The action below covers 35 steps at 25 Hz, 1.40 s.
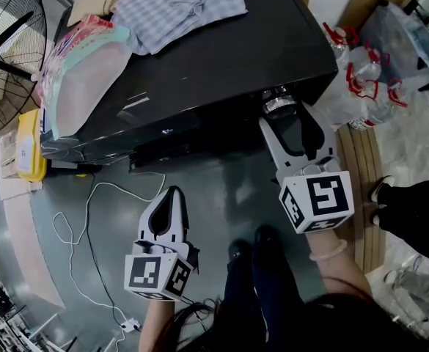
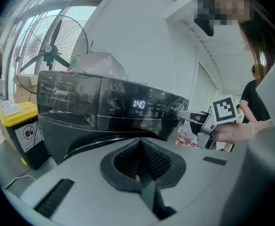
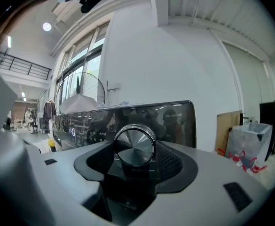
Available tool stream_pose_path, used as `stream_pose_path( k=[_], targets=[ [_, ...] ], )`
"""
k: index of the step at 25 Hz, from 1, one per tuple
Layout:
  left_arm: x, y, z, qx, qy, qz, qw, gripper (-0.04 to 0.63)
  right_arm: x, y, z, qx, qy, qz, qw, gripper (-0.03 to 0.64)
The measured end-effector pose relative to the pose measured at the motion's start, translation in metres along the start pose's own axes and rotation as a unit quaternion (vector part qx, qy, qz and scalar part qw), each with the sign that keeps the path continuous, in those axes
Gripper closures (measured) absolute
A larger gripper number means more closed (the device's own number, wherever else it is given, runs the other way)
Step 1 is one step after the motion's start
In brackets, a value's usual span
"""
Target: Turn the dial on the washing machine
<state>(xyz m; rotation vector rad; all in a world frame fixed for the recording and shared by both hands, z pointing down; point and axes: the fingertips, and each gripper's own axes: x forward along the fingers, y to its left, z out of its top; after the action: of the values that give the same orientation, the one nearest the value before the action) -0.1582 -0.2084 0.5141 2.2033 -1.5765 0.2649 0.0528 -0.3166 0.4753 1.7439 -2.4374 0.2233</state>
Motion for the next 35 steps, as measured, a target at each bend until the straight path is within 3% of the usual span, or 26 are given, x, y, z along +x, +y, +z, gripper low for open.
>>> stream_pose_path(
  k=[3,7,17,20,23,35],
  targets=[
    [0.000,-0.001,-0.002,-0.001,0.001,-0.001,1.0000,0.578,0.000,-0.001,0.000,0.043,-0.002,-0.003,0.999,0.322],
    [-0.001,-0.003,-0.004,-0.002,0.003,-0.004,1.0000,0.578,0.000,-0.001,0.000,0.033,-0.001,-0.002,0.999,0.322],
    [-0.004,-0.003,-0.010,0.004,0.014,-0.010,0.9998,0.578,0.004,0.010,-0.002,-0.092,0.016,0.000,0.996,0.265],
    [-0.005,0.000,-0.010,0.004,0.015,-0.009,0.9998,0.578,0.004,0.009,0.003,-0.105,0.009,-0.010,0.994,0.272],
    [-0.005,0.000,-0.010,0.005,0.016,-0.010,0.9998,0.578,0.003,0.005,0.003,-0.110,0.010,-0.019,0.994,0.325],
    [-0.002,-0.005,-0.014,0.006,0.022,-0.021,0.9995,0.578,0.002,0.000,0.000,-0.029,-0.004,-0.020,0.999,0.324]
  ],
)
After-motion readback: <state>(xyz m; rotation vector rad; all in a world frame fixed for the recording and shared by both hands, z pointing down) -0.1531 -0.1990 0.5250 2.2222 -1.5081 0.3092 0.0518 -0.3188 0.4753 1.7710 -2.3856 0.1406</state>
